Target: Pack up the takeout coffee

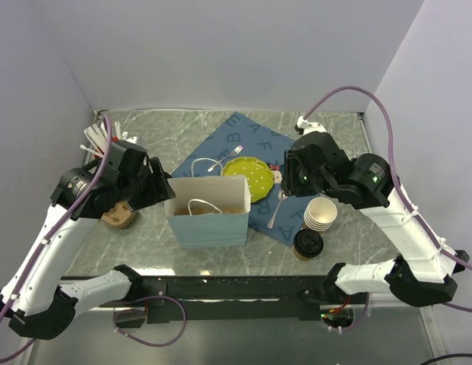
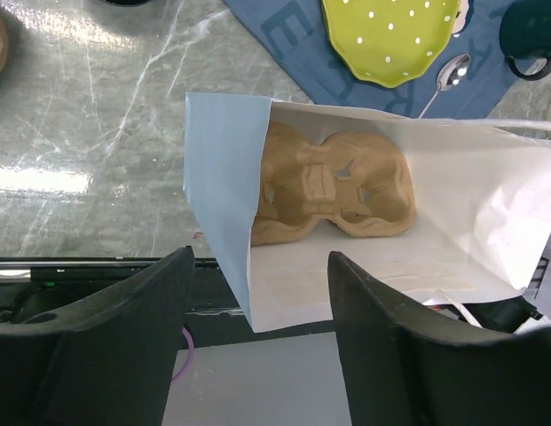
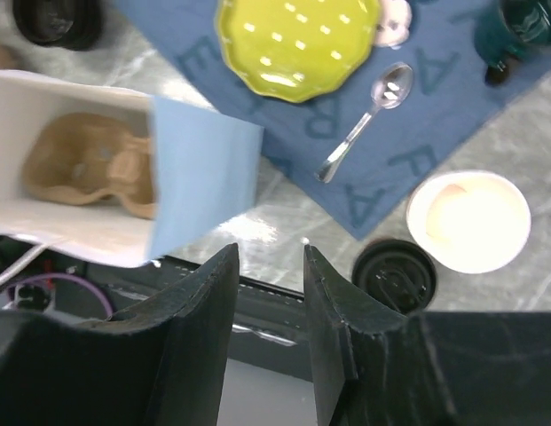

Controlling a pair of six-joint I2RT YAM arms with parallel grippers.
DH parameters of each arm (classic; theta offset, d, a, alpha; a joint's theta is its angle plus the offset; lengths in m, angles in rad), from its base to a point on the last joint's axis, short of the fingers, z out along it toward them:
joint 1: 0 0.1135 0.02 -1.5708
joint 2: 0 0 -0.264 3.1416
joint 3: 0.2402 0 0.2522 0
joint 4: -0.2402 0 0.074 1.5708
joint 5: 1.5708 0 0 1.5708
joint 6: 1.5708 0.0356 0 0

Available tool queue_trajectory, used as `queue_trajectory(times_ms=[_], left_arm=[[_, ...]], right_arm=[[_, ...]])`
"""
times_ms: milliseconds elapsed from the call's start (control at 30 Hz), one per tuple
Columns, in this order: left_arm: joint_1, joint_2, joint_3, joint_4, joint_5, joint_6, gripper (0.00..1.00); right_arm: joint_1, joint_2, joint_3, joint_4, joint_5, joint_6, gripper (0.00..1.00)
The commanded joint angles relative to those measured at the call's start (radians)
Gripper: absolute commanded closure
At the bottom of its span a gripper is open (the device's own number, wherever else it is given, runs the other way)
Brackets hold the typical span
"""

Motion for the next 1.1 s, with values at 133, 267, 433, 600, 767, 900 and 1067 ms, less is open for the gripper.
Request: queue_trajectory(times_ms=[133,267,433,600,767,900,1067], left_arm=[[0.003,-0.014,-0.022,0.030,0.003,0.070,0.52],[0.001,-0.014,-0.029,0.033,0.015,0.084,0.67],[0.003,-0.028,-0.026,0.035,0.028,0.090,0.86],[0.003,-0.023,-0.006,0.015,0.012,0.093,0.94],[0.003,-0.015,0.032,-0.015,0.002,0.099,0.91],[0.001,-0.020,0.056,-0.025,0.003,0.102,0.89],[0.001,-0.032,0.049,-0.024,0.012,0.105,0.87]], right_arm=[[-0.087,-0.093,-0.154,-0.041,-0.035,0.015,0.58],[-0.120,-0.116,-0.225,-0.044,-0.050,0.039,0.58],[-0.165,-0.145,-0.349,-0.009,-0.127,0.065,0.58],[-0.234,-0.155,-0.430,-0.027,-0.148,0.107,0.57],[-0.344,-0.191,-0.510,-0.030,-0.186,0.111,0.55],[-0.395,-0.191,-0.517,-0.059,-0.168,0.099,0.47],[-0.409,-0.225,-0.581,-0.059,-0.203,0.160,0.37]])
